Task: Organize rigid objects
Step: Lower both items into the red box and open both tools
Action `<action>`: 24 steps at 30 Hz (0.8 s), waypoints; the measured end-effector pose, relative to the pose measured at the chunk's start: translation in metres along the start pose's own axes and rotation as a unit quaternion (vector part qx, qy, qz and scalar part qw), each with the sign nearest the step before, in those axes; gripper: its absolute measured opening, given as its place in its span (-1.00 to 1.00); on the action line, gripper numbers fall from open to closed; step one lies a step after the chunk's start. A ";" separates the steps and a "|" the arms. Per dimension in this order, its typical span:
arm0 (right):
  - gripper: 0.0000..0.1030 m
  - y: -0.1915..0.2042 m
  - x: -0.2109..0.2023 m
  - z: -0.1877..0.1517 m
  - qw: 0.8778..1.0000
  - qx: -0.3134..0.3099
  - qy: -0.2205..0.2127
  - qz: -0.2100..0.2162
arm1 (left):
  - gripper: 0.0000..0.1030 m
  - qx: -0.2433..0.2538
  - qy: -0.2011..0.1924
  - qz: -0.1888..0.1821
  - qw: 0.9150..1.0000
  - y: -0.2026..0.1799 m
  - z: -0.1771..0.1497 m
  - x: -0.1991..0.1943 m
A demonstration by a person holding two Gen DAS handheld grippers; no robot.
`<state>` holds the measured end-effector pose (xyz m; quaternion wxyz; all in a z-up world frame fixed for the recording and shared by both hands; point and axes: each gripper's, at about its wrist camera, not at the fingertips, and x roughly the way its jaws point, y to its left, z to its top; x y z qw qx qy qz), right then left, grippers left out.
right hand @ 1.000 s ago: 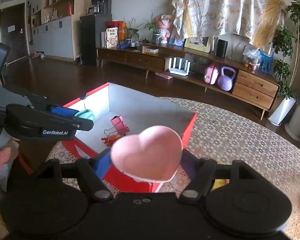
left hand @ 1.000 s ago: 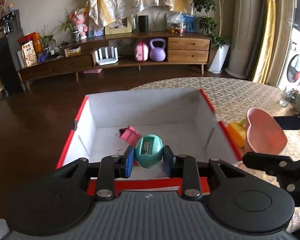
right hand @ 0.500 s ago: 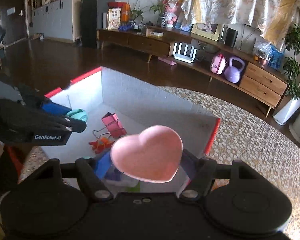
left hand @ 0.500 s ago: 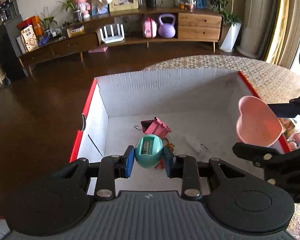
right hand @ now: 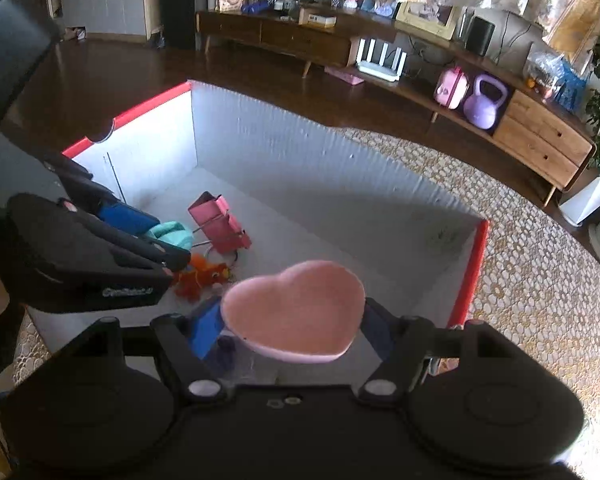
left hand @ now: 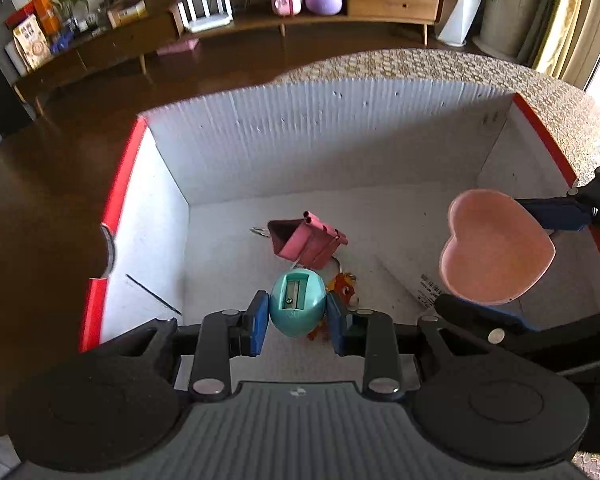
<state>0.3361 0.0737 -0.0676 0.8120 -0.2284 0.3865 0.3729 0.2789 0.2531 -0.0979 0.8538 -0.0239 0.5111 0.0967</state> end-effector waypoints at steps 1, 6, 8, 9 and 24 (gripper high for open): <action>0.41 0.000 0.001 0.001 1.000 -0.002 0.002 -0.002 | -0.42 0.001 0.006 -0.003 1.000 -0.001 0.001 0.002; 0.41 0.003 0.003 0.000 1.000 -0.005 0.012 -0.001 | -0.42 0.006 0.031 -0.013 0.999 -0.007 0.001 0.012; 0.41 0.004 0.001 0.000 1.000 -0.008 0.013 0.001 | -0.42 0.000 0.042 -0.015 0.999 -0.007 -0.001 0.015; 0.41 0.005 0.001 0.000 1.000 -0.010 0.013 0.001 | -0.42 -0.002 0.045 -0.015 0.999 -0.007 -0.001 0.017; 0.52 0.000 -0.028 -0.008 1.000 0.003 -0.010 0.004 | -0.41 -0.015 0.034 -0.020 0.999 -0.010 0.003 0.001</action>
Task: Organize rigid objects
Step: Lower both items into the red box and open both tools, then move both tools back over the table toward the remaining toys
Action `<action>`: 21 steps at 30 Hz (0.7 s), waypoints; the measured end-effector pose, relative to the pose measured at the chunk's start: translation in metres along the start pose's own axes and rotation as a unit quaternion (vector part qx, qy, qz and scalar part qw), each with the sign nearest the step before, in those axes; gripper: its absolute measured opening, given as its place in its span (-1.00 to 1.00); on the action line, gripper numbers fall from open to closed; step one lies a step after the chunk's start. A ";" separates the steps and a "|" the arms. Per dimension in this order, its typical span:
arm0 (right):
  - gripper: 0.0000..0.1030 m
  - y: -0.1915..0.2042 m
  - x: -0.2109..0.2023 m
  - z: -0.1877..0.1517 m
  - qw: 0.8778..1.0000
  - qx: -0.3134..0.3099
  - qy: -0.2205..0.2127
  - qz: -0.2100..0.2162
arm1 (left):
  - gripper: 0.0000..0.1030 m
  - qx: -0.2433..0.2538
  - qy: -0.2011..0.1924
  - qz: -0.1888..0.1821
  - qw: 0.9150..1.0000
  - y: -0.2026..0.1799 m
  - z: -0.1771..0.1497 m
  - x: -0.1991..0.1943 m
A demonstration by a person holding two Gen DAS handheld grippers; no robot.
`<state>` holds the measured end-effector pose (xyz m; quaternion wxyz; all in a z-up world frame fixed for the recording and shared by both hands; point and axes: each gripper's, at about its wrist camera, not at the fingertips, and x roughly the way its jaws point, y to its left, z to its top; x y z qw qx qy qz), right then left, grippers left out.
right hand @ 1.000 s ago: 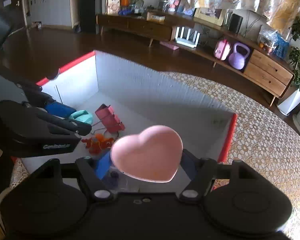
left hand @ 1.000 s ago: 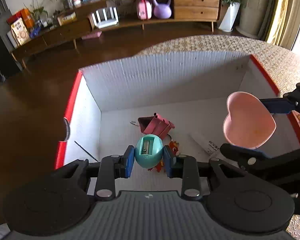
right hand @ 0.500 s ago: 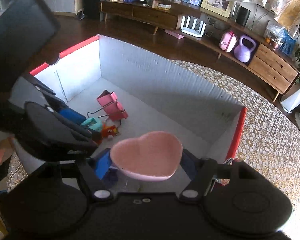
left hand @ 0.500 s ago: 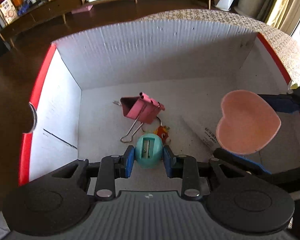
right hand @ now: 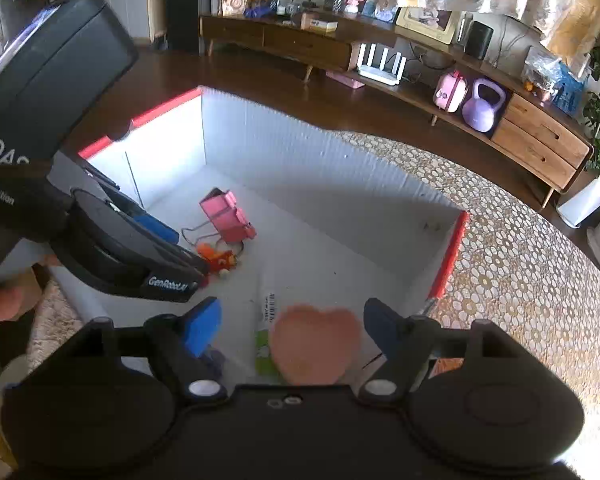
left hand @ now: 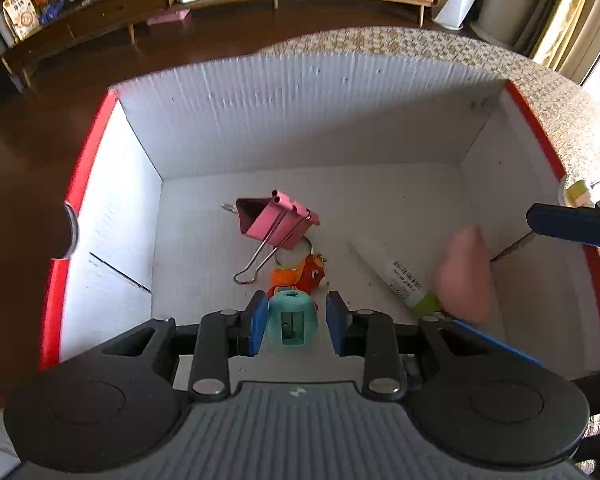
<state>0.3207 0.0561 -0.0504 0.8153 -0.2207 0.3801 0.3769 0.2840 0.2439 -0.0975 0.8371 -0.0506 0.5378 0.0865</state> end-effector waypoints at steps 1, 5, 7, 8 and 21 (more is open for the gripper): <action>0.52 0.000 -0.004 -0.001 1.000 0.002 -0.004 0.001 | -0.41 0.000 -0.004 0.001 1.000 0.000 0.000 -0.003; 0.52 -0.001 -0.024 -0.006 1.000 0.007 -0.023 0.004 | -0.40 -0.002 -0.020 0.001 1.000 0.000 -0.005 -0.019; 0.52 -0.001 -0.035 -0.008 0.999 0.015 -0.031 0.009 | -0.40 0.000 -0.031 0.003 1.000 -0.004 -0.009 -0.029; 0.53 -0.002 -0.042 -0.009 0.999 0.019 -0.038 0.013 | -0.40 0.001 -0.037 0.004 0.999 -0.006 -0.011 -0.034; 0.59 -0.013 -0.128 -0.038 0.990 0.072 -0.106 0.052 | -0.40 0.017 -0.126 -0.001 0.992 -0.036 -0.044 -0.108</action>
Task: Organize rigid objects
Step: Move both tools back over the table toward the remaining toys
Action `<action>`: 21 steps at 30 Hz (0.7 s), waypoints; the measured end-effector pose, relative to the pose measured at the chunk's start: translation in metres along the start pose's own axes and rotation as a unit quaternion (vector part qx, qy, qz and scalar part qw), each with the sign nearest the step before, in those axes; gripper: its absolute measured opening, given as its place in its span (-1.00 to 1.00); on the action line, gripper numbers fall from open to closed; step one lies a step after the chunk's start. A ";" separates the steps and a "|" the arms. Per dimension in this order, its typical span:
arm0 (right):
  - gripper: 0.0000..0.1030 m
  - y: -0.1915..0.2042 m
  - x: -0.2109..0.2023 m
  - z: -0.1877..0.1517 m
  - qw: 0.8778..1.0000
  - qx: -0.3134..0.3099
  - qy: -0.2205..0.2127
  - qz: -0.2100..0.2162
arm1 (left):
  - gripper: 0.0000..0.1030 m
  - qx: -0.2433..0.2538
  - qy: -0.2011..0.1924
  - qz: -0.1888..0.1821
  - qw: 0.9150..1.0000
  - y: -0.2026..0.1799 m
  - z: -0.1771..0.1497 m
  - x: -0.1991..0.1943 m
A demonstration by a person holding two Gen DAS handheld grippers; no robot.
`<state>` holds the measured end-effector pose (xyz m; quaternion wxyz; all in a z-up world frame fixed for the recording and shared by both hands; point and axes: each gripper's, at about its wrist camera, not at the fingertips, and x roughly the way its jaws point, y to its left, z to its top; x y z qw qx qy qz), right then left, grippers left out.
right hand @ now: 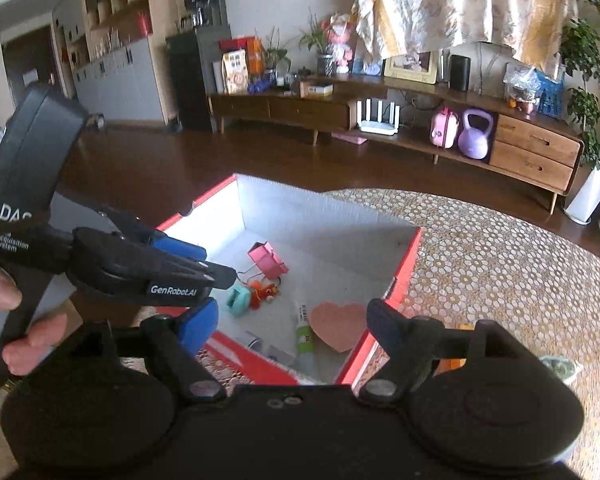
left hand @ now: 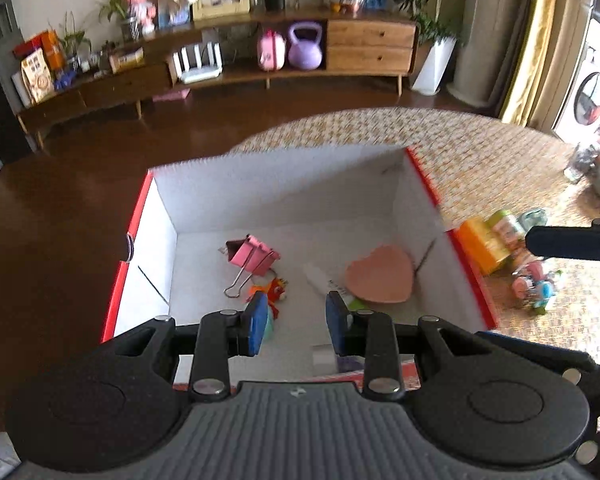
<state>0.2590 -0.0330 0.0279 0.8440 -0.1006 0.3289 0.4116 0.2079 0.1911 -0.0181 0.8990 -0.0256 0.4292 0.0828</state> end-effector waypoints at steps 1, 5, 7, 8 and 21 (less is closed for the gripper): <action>0.60 -0.001 -0.006 -0.002 1.000 0.003 -0.004 0.002 | -0.40 0.002 -0.006 -0.002 1.000 -0.003 -0.001 -0.006; 0.63 -0.003 -0.028 -0.013 1.000 0.011 -0.022 0.001 | -0.40 0.008 -0.028 -0.009 1.000 -0.020 -0.008 -0.025; 0.64 -0.004 -0.039 -0.019 1.000 0.015 -0.027 -0.001 | -0.40 0.012 -0.039 -0.009 0.999 -0.028 -0.010 -0.033; 0.65 -0.006 -0.043 -0.022 0.999 0.017 -0.030 -0.001 | -0.40 0.014 -0.044 -0.012 0.999 -0.033 -0.012 -0.036; 0.76 -0.030 -0.096 -0.068 0.995 0.067 -0.067 -0.014 | -0.40 0.038 -0.115 -0.013 0.993 -0.085 -0.040 -0.071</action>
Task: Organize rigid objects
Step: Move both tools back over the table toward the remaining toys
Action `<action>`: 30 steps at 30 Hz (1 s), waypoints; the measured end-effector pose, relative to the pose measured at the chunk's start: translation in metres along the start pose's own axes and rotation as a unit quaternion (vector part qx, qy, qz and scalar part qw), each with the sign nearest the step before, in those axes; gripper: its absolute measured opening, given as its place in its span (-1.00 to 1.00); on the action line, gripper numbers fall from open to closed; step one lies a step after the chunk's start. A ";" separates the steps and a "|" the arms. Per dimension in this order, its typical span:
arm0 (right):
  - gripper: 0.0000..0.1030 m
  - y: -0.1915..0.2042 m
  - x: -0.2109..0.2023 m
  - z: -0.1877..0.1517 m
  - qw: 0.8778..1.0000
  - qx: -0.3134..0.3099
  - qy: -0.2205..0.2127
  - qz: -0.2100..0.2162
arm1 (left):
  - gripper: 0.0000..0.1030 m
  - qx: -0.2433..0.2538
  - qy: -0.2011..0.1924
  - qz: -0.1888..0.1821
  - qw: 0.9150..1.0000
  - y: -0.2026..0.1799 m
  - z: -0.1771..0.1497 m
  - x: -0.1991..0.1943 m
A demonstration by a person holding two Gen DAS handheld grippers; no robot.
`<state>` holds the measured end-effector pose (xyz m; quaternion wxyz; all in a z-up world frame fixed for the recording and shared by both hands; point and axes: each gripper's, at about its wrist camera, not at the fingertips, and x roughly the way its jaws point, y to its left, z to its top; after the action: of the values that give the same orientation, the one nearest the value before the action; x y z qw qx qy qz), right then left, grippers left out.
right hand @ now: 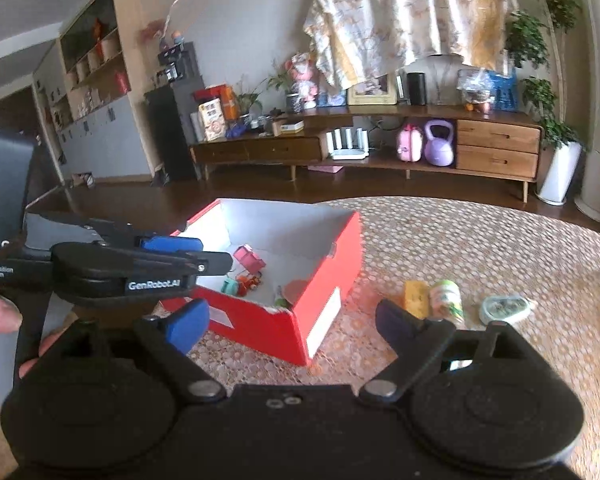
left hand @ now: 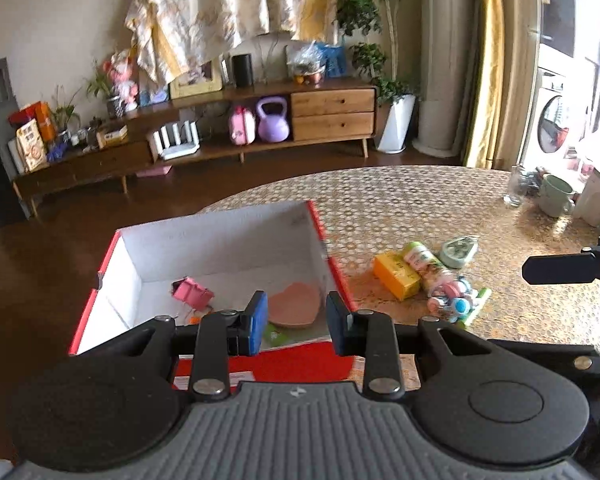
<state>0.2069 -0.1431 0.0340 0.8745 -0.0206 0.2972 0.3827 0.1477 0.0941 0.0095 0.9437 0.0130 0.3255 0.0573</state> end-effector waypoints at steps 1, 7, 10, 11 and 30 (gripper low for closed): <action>0.77 -0.004 -0.004 -0.004 1.000 0.005 -0.002 -0.002 | -0.40 0.003 -0.002 -0.002 1.000 -0.005 -0.002 -0.002; 0.89 -0.027 -0.024 -0.031 0.999 0.029 -0.011 -0.027 | 0.46 0.008 -0.020 -0.023 0.999 -0.034 -0.013 -0.005; 0.99 -0.036 -0.031 -0.044 0.999 0.030 -0.019 -0.039 | 0.46 0.013 -0.014 -0.033 0.999 -0.048 -0.018 -0.001; 0.99 -0.039 -0.033 -0.048 0.998 0.032 -0.021 -0.042 | 0.46 0.011 -0.012 -0.038 0.999 -0.051 -0.019 0.000; 0.99 -0.085 -0.002 -0.089 0.995 -0.010 -0.001 -0.098 | 0.65 -0.033 0.020 -0.091 0.995 -0.100 -0.027 0.055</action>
<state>0.2193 -0.2279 -0.0542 0.9079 -0.0577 0.2890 0.2980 0.1842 0.0007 -0.0515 0.9382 -0.0490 0.3421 -0.0173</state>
